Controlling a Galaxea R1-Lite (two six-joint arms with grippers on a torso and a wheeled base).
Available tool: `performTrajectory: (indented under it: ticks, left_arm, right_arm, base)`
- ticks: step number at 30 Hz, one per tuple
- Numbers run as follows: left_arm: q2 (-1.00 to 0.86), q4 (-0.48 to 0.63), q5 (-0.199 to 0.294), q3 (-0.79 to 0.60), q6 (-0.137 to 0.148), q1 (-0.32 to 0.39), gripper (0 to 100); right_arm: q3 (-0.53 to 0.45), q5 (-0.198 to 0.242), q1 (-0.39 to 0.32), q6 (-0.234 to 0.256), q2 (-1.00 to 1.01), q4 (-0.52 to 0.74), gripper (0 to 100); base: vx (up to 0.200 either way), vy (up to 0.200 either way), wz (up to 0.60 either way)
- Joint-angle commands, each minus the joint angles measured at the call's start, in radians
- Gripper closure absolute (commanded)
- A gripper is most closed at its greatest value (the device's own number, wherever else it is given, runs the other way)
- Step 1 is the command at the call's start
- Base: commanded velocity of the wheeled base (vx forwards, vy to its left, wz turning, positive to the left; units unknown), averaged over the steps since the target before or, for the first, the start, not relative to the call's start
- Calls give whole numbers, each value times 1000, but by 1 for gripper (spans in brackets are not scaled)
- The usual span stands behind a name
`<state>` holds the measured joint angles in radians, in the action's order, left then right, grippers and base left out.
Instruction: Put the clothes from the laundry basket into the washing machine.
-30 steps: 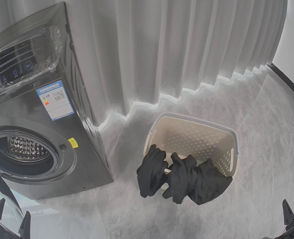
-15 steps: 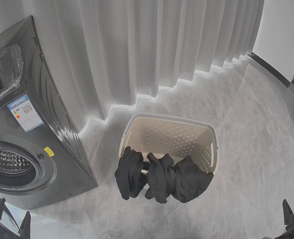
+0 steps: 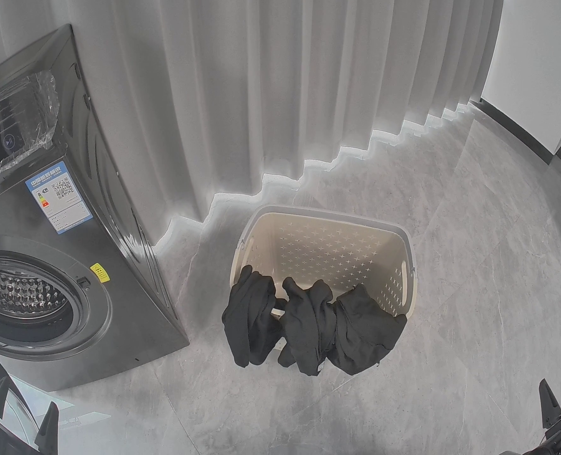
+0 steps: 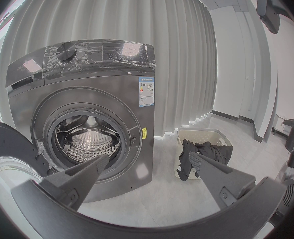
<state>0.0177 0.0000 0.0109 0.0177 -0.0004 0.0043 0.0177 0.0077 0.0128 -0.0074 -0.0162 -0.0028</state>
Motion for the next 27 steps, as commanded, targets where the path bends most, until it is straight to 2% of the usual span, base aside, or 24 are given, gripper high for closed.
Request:
performTrajectory:
  ticks: [1,4,10,16,25,27]
  left_arm:
    - [-18,0,0,-18,-1,0,0]
    - [-18,0,0,-18,-1,0,0]
    - [-18,0,0,-18,-1,0,0]
    - [-18,0,0,-18,-1,0,0]
    - [-18,0,0,-18,-1,0,0]
    - [-18,0,0,-18,-1,0,0]
  right_arm:
    - [-18,0,0,0,12,0,0]
    - [-18,0,1,0,12,0,0]
    - [-18,0,1,0,12,0,0]
    - [-18,0,1,0,10,0,0]
    - [-18,0,1,0,12,0,0]
    - [-18,0,0,0,12,0,0]
  base:
    - [0,0,0]
    - [0,0,0]
    - [-200,0,0]
    - [0,0,0]
    - [200,0,0]
    - [0,0,0]
